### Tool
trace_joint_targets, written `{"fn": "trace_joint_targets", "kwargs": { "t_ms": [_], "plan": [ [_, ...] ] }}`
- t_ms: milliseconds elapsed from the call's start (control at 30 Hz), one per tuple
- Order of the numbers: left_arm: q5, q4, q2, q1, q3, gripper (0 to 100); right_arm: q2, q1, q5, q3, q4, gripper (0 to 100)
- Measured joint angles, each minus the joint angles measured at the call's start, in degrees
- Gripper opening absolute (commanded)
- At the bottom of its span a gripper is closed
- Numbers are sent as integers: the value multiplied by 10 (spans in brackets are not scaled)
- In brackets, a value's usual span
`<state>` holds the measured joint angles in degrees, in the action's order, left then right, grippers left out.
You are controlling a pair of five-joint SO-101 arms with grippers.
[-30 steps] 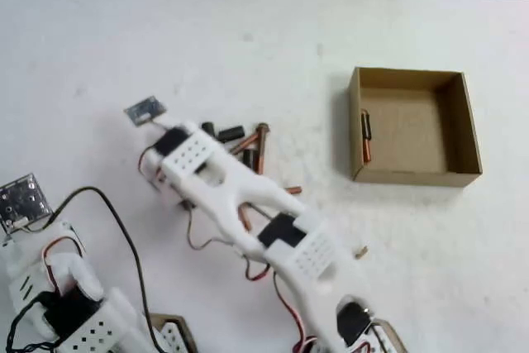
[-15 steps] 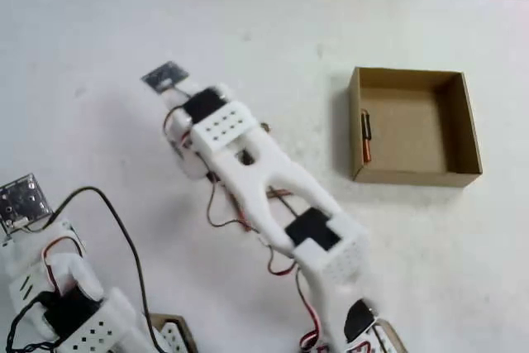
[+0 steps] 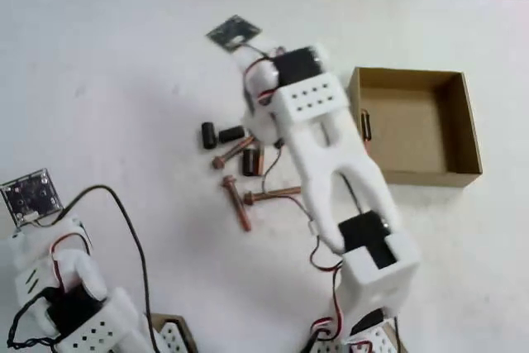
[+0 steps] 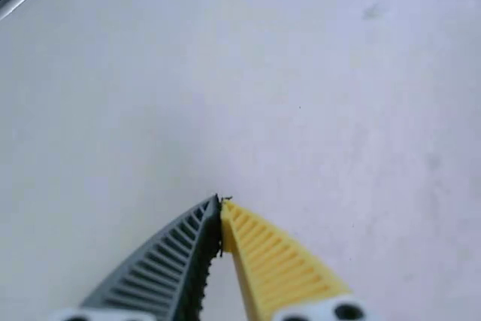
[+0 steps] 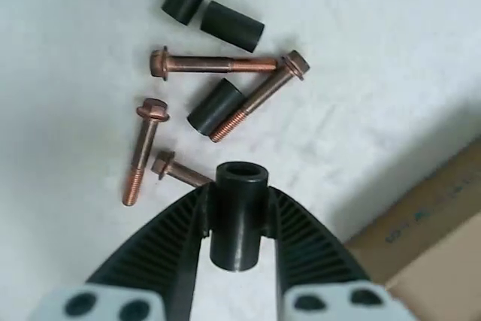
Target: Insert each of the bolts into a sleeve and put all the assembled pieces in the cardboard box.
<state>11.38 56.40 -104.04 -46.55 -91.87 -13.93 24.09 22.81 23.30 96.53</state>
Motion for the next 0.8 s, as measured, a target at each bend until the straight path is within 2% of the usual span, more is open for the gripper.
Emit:
{"fn": "trace_joint_targets", "kwargs": {
  "t_ms": [167,567,800],
  "plan": [
    [0,0,0,0,0,24,-11,-36,35,-38,-12,17],
    [0,0,0,0,0,24,-70,-41,41,-132,-138,17],
    [0,0,0,0,0,24,-125,-41,43,-147,-175,17]
  ]
}}
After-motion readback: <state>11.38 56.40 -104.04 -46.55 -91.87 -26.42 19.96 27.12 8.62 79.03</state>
